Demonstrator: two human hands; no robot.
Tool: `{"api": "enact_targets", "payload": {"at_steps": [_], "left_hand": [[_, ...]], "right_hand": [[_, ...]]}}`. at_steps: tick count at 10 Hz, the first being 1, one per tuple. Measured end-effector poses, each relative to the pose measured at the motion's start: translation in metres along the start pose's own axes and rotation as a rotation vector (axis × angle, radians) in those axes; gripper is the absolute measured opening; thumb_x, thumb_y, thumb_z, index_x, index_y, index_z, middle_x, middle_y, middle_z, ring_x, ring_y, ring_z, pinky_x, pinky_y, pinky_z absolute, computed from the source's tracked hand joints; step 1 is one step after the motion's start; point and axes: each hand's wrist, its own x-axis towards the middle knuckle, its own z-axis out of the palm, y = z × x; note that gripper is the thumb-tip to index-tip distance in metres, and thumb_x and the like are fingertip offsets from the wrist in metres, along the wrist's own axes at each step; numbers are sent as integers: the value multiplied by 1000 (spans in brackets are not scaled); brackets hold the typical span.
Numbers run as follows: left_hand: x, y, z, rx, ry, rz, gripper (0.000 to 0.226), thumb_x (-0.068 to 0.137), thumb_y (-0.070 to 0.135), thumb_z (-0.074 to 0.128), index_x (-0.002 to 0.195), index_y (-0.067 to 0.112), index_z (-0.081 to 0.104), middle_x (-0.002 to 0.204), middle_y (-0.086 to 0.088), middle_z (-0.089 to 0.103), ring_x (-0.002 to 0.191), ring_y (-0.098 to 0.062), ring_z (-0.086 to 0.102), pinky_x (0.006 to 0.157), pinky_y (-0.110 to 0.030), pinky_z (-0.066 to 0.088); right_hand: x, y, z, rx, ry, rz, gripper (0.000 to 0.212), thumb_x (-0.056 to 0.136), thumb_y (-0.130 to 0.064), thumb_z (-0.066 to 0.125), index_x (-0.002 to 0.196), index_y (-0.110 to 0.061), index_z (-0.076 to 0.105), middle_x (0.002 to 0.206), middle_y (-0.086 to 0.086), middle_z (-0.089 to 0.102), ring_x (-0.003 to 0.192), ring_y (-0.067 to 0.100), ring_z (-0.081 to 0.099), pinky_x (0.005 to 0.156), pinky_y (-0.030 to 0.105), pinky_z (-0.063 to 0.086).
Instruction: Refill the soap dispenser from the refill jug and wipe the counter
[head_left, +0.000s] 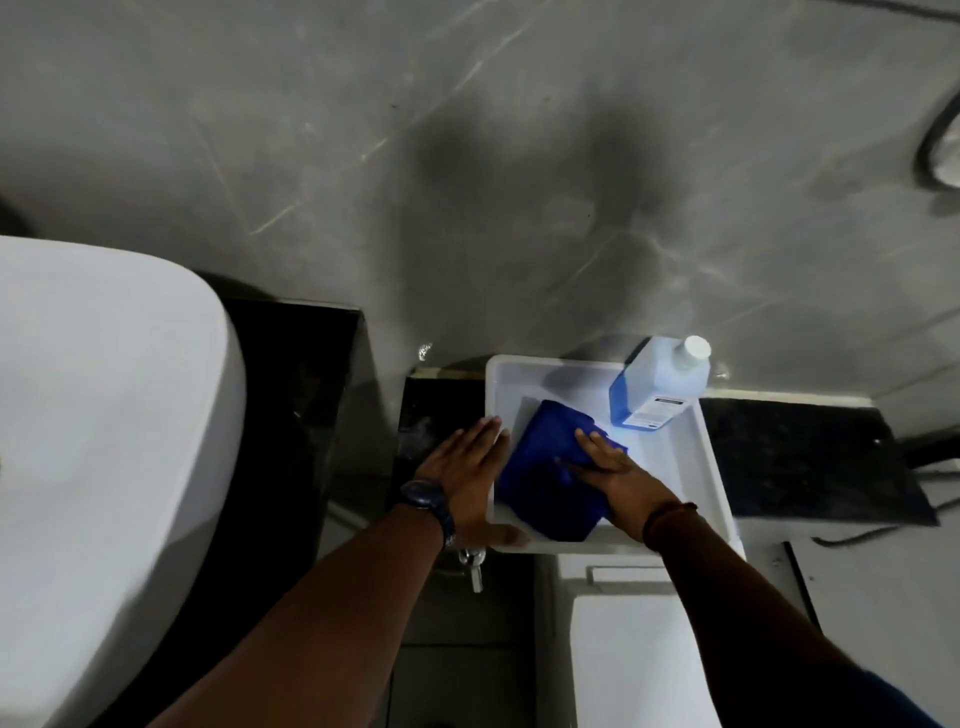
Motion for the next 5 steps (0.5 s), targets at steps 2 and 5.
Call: {"api": "enact_targets", "payload": {"at_steps": [2,5], "left_hand": [[2,5,-8,65,-92,-17,123,59,89,36,143,17,-16,154,-4,-23,140,-17,-22,114,-37,-9],[-33,22,-94,41,99,-42,114,60,87,41,146,24,-1,158,-4,-3,144,-24,-3,114,-41,0]], "right_hand": [[-2,-7,-16,-174,-83,10,106,83,-28,64,145,-30,-21,159,7,-14,147,26,-8,118,40,1],[-42,-61,-87,127,284,218,101,79,-36,69,151,-25,-2,161,5,1,147,23,7,118,41,16]]}}
